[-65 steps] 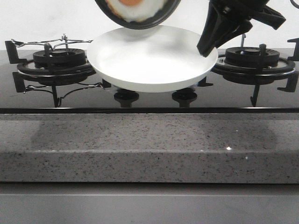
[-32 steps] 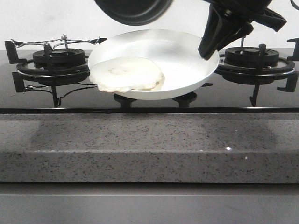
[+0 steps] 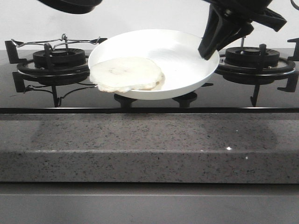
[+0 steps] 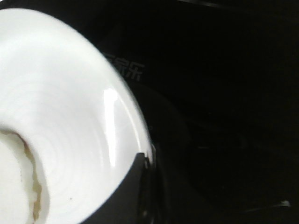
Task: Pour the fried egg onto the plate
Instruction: 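Return the empty frying pan to its burner with the left gripper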
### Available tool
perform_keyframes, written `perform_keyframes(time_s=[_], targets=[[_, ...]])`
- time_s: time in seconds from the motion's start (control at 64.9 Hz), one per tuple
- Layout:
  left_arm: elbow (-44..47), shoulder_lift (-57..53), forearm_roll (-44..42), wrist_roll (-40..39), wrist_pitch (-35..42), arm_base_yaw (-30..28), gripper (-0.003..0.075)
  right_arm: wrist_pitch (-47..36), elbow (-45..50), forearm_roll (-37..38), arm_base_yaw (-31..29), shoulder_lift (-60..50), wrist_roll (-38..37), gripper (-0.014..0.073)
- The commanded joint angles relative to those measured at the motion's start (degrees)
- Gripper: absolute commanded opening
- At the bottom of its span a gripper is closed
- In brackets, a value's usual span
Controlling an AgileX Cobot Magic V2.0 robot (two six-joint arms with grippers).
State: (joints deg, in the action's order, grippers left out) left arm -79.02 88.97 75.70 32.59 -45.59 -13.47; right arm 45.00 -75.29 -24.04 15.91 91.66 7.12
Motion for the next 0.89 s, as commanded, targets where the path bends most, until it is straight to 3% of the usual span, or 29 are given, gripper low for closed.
perform_keyframes(time_s=[0.0, 0.293, 0.616, 0.724, 0.878], targets=[[-1.97, 1.54, 10.73, -0.71, -5.48, -3.46, -0.0019, -2.43, -1.74, -1.98, -0.03, -2.65, 0.26, -0.0068], [-1.97, 12.17, 18.00, -0.71, -16.95, -8.24, -0.0019, -2.43, -1.74, -1.98, -0.03, -2.65, 0.26, -0.0068], [-1.97, 15.83, 18.73, -2.22, -16.92, -8.33, -0.0010, -2.43, -1.74, -1.98, -0.03, -2.65, 0.26, -0.0068], [-1.97, 16.14, 18.73, -2.22, -17.44, -8.33, 0.0085, -2.43, -1.74, -1.98, -0.03, -2.65, 0.26, -0.0068], [-1.97, 16.14, 18.47, -2.22, -18.64, -8.33, 0.0329, -2.43, -1.74, -1.98, -0.03, -2.65, 0.26, -0.0068]])
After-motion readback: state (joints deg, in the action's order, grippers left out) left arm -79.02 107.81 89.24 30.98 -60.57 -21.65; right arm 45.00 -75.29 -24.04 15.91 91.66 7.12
